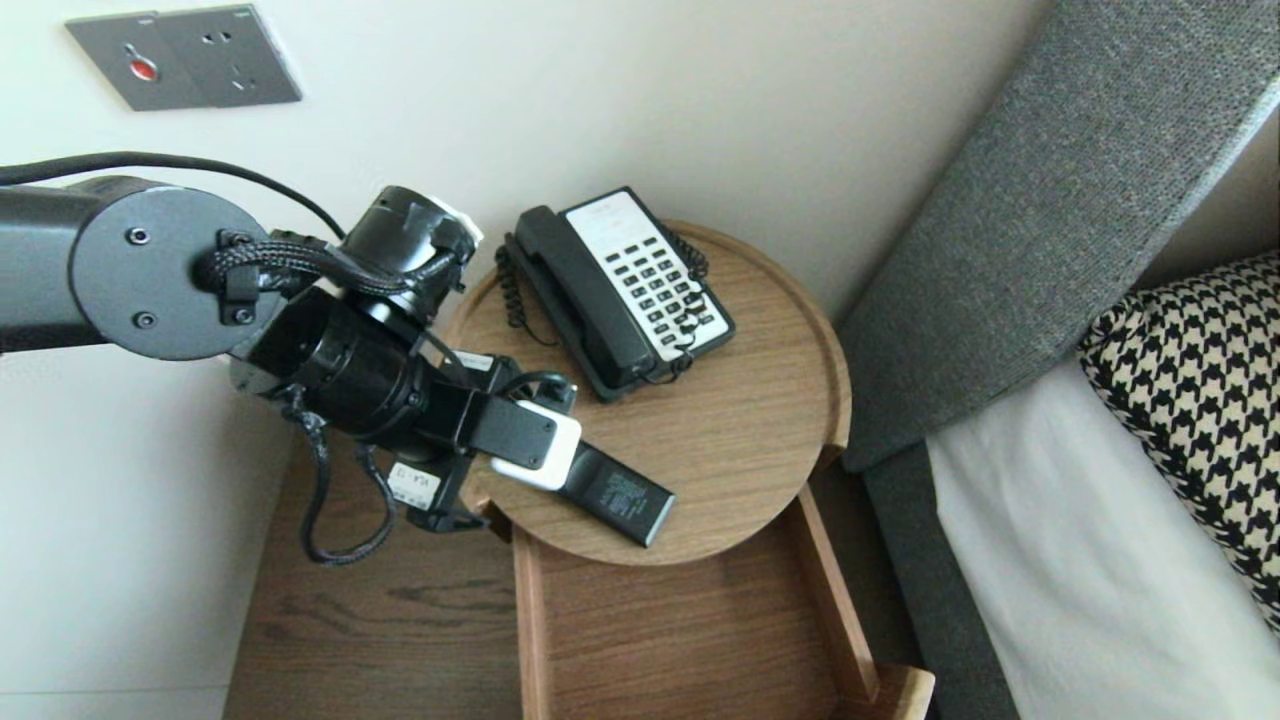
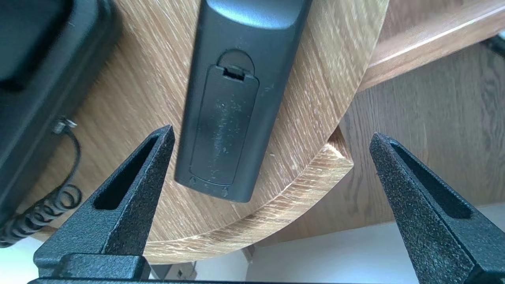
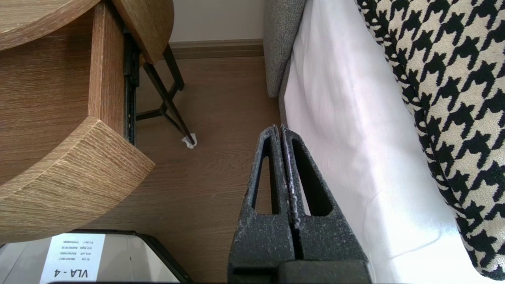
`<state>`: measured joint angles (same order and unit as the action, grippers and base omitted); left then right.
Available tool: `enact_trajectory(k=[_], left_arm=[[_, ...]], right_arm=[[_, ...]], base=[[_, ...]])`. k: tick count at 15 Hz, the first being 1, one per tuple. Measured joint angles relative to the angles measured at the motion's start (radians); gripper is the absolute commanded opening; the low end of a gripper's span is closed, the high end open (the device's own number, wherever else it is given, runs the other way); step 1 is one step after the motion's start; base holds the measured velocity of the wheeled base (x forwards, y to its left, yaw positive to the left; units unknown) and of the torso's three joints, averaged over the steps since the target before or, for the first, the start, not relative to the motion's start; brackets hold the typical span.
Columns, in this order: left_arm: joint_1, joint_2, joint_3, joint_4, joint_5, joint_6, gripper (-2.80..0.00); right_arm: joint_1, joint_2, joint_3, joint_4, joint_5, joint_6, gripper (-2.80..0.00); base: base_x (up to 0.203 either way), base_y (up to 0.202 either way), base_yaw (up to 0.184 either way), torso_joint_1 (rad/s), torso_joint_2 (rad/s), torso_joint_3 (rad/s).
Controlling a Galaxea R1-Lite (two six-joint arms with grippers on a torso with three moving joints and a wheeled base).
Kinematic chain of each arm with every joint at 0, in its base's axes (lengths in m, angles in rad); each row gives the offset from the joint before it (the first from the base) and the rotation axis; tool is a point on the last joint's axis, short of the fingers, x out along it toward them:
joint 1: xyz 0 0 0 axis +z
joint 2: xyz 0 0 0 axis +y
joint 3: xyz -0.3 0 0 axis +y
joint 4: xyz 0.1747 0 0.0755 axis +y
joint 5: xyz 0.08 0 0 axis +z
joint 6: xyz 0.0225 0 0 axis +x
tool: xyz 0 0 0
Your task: Put the remote controls on the table in the drawer one by one
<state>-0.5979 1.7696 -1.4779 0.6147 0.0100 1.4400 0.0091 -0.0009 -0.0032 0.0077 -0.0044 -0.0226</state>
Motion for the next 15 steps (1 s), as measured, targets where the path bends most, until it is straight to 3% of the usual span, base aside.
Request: enact_trajectory(k=[3,12,15], left_arm=[[0.0,0.006,-0.002,0.004,0.037,-0.002,0.0],[-0.007,0.054,-0.075,0.0,0.042,-0.002,0.0],[-0.013,0.062,-0.081,-0.006,0.074,0.0,0.0]], right_arm=[[-0.001,0.0,0.0,0.0,0.0,0.0,-2.8],[0.0,0.0,0.0,0.0,0.0,0.0,-2.8],[0.0,0.0,0.0,0.0,0.0,0.0,-2.8]], base=[[0.0,0.0,0.0,0.0,0.0,0.0],[0.0,0.0,0.0,0.0,0.0,0.0],[0.0,0.0,0.0,0.0,0.0,0.0]])
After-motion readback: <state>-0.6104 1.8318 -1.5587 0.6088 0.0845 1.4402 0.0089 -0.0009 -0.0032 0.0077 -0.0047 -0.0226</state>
